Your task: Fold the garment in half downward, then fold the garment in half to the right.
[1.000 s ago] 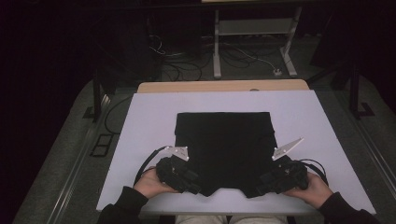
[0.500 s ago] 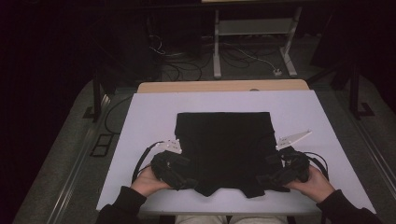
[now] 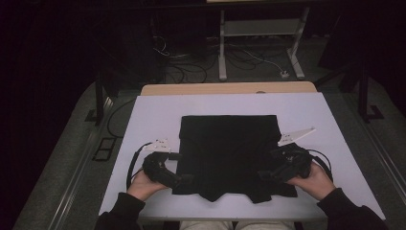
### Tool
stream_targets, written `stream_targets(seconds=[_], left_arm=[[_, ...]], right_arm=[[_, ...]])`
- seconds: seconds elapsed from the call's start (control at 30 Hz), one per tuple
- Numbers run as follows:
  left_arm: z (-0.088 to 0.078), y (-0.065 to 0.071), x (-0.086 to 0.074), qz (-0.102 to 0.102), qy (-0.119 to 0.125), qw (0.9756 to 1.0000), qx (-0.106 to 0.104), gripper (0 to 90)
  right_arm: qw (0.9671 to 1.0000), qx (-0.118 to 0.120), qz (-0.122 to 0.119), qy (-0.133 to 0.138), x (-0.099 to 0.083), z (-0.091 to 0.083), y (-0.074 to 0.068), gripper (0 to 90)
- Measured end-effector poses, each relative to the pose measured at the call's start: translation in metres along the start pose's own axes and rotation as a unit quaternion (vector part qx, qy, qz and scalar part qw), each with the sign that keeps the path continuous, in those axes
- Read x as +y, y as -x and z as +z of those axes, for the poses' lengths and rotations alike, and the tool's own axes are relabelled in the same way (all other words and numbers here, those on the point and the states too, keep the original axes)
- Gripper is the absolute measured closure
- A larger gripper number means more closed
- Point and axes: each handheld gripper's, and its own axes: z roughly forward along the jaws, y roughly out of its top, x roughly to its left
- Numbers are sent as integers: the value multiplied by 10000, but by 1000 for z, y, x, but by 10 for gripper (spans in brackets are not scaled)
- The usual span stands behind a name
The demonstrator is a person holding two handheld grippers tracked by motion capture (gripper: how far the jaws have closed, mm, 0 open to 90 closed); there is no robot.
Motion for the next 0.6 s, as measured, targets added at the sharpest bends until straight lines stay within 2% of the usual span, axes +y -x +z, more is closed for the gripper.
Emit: stream_targets(seconds=[0.13,0.43,0.6], left_arm=[[-5,-3,-4,-43,78,9999,132,0],[-15,-6,-8,-123,320,9989,328,0],[-20,-8,-12,-177,372,9983,421,0]], right_arm=[[9999,3,-31,102,9,2,2,0],[9999,-46,-118,96,28,12,5,0],[9998,-63,-144,114,39,17,8,0]])
